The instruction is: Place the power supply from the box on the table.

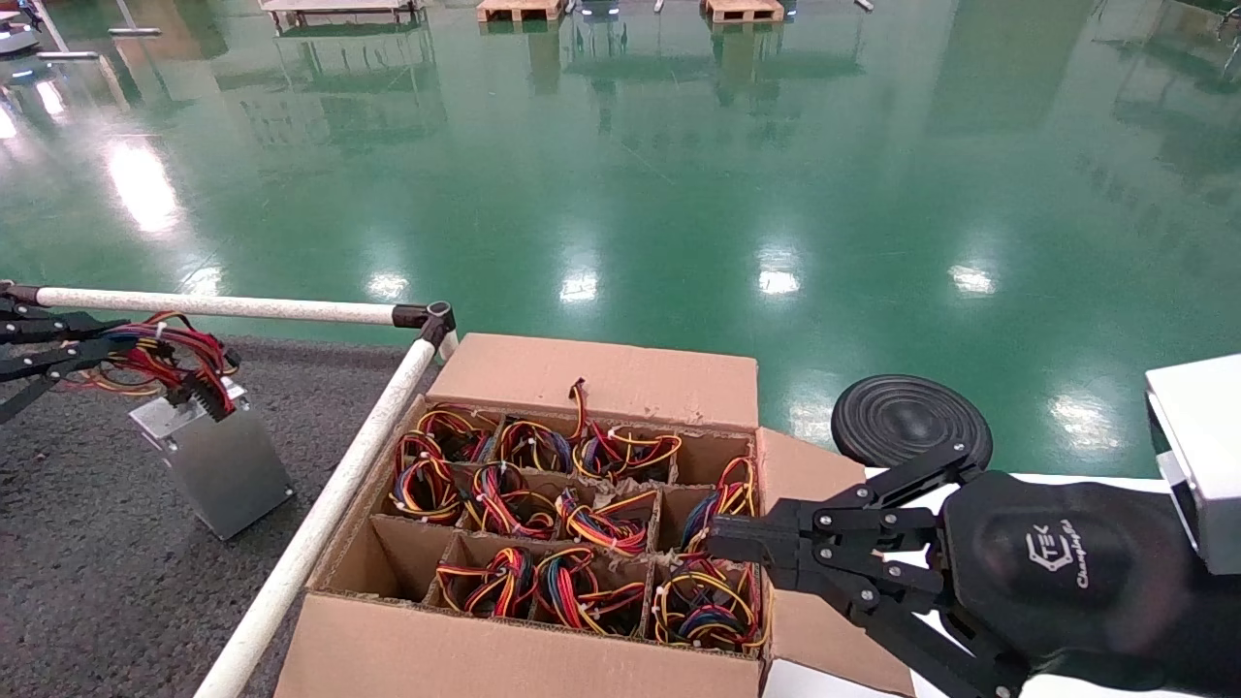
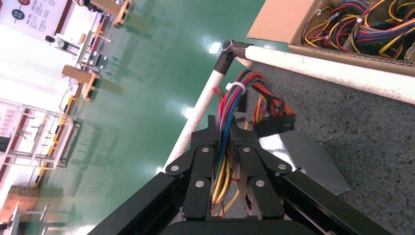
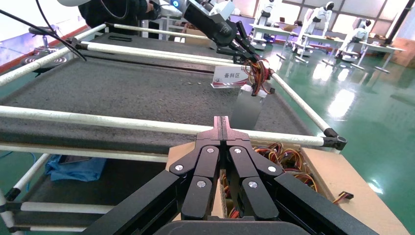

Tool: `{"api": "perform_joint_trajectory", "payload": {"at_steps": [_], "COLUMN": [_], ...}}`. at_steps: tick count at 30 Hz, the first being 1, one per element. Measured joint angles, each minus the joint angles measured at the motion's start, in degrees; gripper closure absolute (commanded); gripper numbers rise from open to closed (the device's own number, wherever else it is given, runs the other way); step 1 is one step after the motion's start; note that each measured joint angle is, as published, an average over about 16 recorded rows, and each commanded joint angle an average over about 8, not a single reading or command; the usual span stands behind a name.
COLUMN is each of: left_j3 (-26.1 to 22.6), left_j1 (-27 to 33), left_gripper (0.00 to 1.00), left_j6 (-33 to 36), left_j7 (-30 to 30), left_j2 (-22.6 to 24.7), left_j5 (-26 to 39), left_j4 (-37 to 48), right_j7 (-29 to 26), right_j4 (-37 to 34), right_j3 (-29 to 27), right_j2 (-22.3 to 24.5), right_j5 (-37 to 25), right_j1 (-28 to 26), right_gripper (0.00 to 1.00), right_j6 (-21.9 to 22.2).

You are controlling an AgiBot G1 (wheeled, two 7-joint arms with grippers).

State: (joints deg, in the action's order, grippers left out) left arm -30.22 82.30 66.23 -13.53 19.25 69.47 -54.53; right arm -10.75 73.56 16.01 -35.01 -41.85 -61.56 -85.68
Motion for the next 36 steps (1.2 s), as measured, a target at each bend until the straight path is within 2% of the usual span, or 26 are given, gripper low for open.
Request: {"api": "perform_joint_trajectory", "payload": {"at_steps": [15, 36], "left_j3": [0.2, -0.4], "left_j1": [-0.4, 1.9], "left_gripper": [0.0, 0.0], "left_j6": [-0.5, 1.0], "left_j7": [2.0, 8.0], "left_j2": [-1.1, -3.6], "left_j5": [-0.4, 0.4], "left_j4": [-1.3, -3.6], "right_j7": [0.0, 0.0], "right_j4": [0.0, 0.0], "right_j3": [0.0, 0.0], "right_j2": [0.0, 0.0], "right_j5": [0.0, 0.0], "right_j1": [0.0, 0.0], "right_gripper": [1.0, 1.0], "right_j6": [0.0, 0.0]}}
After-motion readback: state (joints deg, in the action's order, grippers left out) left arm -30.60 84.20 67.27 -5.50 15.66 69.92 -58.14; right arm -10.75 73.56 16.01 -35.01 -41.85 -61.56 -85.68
